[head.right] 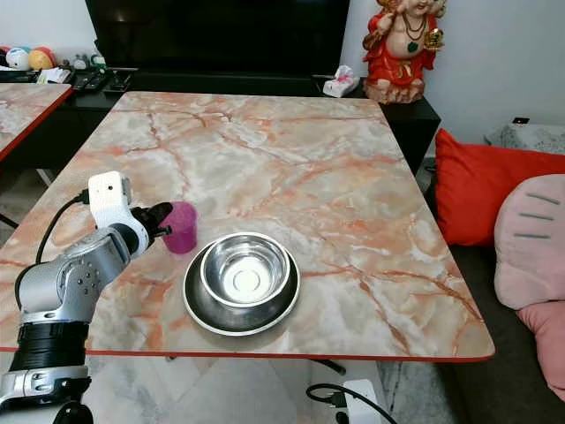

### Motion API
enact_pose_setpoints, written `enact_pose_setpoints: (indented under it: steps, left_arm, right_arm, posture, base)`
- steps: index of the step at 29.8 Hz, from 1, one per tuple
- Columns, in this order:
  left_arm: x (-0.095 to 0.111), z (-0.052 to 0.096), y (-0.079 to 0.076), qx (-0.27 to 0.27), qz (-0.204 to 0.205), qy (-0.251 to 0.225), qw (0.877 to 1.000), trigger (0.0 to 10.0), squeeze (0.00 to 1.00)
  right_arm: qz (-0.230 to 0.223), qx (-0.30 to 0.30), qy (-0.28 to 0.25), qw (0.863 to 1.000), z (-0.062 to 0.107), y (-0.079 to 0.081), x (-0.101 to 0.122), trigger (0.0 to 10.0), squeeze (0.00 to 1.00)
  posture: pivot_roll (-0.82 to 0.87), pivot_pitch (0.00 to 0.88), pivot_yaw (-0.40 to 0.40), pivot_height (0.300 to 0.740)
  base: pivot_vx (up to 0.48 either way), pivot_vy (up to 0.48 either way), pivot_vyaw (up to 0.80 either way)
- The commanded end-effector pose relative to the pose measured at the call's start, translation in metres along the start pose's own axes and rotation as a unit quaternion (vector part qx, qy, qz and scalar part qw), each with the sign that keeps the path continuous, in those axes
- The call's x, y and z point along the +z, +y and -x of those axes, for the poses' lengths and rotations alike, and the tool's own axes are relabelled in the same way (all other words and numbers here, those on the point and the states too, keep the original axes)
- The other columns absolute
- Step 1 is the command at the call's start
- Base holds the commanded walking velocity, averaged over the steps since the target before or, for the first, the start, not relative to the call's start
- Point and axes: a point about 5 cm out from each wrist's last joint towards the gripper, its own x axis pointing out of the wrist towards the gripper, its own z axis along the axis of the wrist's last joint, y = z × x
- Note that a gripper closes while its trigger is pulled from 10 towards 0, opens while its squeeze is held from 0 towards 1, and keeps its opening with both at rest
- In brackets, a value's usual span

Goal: Setting the table

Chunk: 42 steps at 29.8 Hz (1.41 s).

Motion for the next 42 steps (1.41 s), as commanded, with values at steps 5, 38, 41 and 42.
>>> enact_pose_setpoints:
  steps: [5,38,41,42]
  left_arm:
    - [0.011,0.002,-0.004,-0.006,-0.039,-0.032,0.999,10.0,0.00]
    - [-0.018,0.020,-0.026,-0.077,-0.232,-0.274,0.930,10.0,0.00]
    - [-0.019,0.019,-0.026,-0.078,-0.230,-0.278,0.929,10.0,0.00]
    - [-0.020,0.017,-0.026,-0.077,-0.227,-0.283,0.929,10.0,0.00]
  right_arm:
    - [0.004,-0.001,0.001,1.000,0.000,-0.002,0.001,10.0,0.00]
    - [-0.039,-0.026,-0.007,0.999,0.000,0.004,-0.002,10.0,0.00]
    - [-0.040,-0.026,-0.006,0.999,0.000,0.004,-0.002,10.0,0.00]
    - [-0.041,-0.027,-0.006,0.999,0.000,0.004,-0.002,10.0,0.00]
  posture:
    - [0.13,0.000,-0.038,0.740]
    - [0.09,0.000,-0.002,0.740]
    - [0.09,0.000,-0.002,0.740]
    - [0.09,0.000,-0.008,0.740]
  base:
    - [0.000,0.000,0.00]
    - [0.000,0.000,0.00]
    - [0.000,0.000,0.00]
    - [0.000,0.000,0.00]
